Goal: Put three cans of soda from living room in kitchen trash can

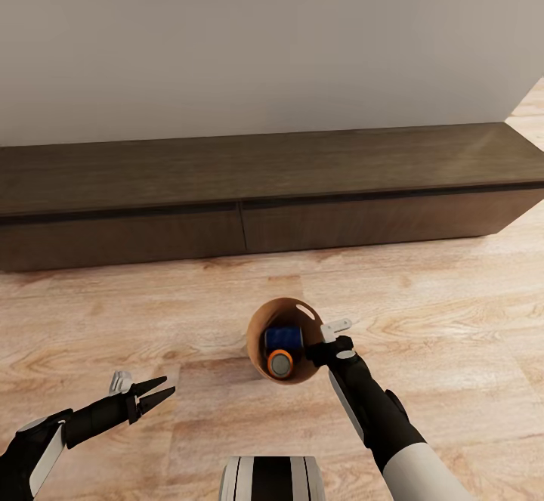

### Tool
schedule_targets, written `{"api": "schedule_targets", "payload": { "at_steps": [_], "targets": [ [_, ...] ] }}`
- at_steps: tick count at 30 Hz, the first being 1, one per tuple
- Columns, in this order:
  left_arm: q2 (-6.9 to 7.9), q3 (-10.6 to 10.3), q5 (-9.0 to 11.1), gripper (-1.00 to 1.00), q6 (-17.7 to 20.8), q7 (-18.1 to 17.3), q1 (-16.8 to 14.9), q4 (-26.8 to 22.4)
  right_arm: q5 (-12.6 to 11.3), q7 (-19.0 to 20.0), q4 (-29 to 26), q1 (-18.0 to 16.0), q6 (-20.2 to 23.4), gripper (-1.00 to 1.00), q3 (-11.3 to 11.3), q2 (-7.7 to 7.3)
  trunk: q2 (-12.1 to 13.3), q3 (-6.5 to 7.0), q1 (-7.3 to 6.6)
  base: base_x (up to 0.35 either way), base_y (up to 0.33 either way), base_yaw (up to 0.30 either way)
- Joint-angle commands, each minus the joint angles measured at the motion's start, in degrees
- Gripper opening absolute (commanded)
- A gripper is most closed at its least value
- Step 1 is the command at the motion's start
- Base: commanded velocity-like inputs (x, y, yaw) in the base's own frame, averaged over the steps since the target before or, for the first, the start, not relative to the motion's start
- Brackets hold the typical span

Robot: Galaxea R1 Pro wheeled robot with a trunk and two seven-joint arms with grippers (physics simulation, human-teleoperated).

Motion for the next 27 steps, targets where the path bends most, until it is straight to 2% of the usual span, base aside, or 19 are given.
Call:
{"api": "schedule_targets", "payload": {
  "at_steps": [1,12,23,27],
  "targets": [
    [0.0,-0.01,0.0,1.0,0.0,0.0,-0.01,0.0,-0.36,0.0,2.88,0.03,-0.04,1.0,0.01,0.0,0.0,-0.01,0.01,0.0,0.0,0.0],
    [0.0,-0.01,0.0,1.0,0.0,0.0,-0.01,0.0,-0.36,-0.02,2.88,0.03,-0.09,1.0,0.01,-0.01,0.0,-0.01,0.01,0.0,0.0,0.0],
    [0.0,-0.09,0.0,1.0,0.0,0.0,-0.01,-0.05,-0.36,-0.02,2.88,0.03,-0.09,1.0,0.01,-0.01,4.42,1.97,-2.41,0.0,0.0,0.0],
    [0.0,-0.05,0.0,1.0,0.0,0.0,-0.01,-0.07,-0.36,-0.02,2.88,0.03,-0.09,1.0,0.01,0.0,4.42,1.97,-2.41,0.0,0.0,0.0]
  ]
}}
